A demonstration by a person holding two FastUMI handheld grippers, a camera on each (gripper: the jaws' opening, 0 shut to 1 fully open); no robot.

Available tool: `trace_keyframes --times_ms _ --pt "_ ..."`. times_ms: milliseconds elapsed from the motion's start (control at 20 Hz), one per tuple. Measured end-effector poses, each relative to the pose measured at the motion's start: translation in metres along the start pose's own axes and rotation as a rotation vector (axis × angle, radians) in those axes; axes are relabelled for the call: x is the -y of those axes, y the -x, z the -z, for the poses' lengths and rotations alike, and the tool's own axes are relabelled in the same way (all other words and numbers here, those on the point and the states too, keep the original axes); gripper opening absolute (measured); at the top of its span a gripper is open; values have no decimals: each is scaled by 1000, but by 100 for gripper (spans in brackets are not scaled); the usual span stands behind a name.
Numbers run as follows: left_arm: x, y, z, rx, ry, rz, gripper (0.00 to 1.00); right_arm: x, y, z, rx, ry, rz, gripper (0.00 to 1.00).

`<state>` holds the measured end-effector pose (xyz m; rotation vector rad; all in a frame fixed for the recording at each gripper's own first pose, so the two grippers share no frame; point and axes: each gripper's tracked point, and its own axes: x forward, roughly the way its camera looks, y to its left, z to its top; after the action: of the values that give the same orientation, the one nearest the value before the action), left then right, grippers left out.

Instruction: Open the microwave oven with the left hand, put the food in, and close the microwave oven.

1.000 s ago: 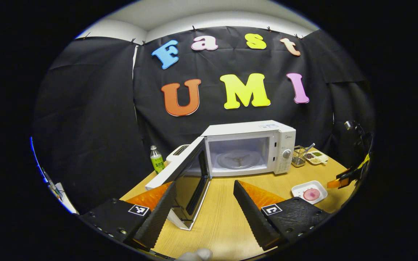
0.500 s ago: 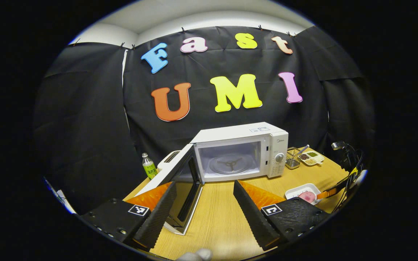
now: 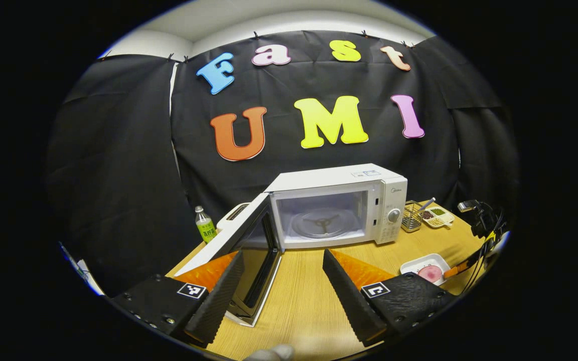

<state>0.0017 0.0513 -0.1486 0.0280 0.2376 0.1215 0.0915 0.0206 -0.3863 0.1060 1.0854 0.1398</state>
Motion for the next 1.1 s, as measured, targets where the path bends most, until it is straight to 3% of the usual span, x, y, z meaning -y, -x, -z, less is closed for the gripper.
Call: trace_keyframes --times_ms 50,300,400,650,800,1100 --pt "0 -1 0 3 4 -1 96 -1 -1 0 -7 -17 1 15" --pt "-8 -5 7 -3 28 -9 96 -5 -5 -6 -23 -127 -74 4" --pt "-15 -5 10 -13 34 -18 96 -8 -4 -1 -40 -183 -113 4" --pt "-32 3 2 -7 24 -58 96 -37 9 0 -20 -333 -295 4" --pt "-32 11 -10 1 4 -52 96 -53 20 -14 32 -371 -346 0" --pt "-18 22 -27 13 -35 -33 96 -109 48 -64 172 -425 -435 4"
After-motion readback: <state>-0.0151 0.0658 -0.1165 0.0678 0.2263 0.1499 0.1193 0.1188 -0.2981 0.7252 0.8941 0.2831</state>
